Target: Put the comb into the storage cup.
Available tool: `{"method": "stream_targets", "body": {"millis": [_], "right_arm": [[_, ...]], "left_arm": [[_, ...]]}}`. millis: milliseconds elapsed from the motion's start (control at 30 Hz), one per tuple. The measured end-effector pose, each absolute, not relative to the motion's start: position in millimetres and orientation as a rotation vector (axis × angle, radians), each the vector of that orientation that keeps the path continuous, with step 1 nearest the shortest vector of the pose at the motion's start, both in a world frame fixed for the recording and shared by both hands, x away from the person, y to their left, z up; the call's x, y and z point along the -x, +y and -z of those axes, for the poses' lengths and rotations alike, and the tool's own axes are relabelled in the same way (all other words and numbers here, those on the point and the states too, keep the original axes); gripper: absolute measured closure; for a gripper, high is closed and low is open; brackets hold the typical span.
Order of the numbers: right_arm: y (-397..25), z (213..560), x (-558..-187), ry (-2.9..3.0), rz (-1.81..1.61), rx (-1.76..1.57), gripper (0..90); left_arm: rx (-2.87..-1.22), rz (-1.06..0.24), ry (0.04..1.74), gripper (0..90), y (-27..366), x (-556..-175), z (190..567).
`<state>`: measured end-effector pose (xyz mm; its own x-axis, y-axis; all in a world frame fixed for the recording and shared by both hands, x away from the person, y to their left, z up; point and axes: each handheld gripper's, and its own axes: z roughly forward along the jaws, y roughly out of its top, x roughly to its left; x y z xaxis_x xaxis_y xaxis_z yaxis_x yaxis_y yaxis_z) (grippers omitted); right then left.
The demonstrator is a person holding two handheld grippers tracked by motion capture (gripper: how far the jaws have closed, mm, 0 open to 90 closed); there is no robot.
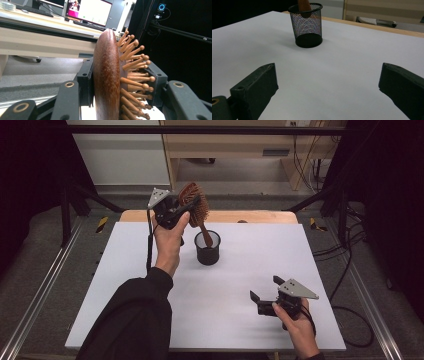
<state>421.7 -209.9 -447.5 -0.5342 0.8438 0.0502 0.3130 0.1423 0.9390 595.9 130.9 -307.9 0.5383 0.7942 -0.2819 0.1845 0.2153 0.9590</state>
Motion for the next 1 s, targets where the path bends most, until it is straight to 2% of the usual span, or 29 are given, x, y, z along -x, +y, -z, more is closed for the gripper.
{"method": "stream_targets", "body": {"millis": [1000], "right_arm": [[-211,447,-422,1.927,-1.405,-1.098,2.9]], "left_arm": [[-1.339,-0.543,0.965,50.7,127,-599,319]]}}
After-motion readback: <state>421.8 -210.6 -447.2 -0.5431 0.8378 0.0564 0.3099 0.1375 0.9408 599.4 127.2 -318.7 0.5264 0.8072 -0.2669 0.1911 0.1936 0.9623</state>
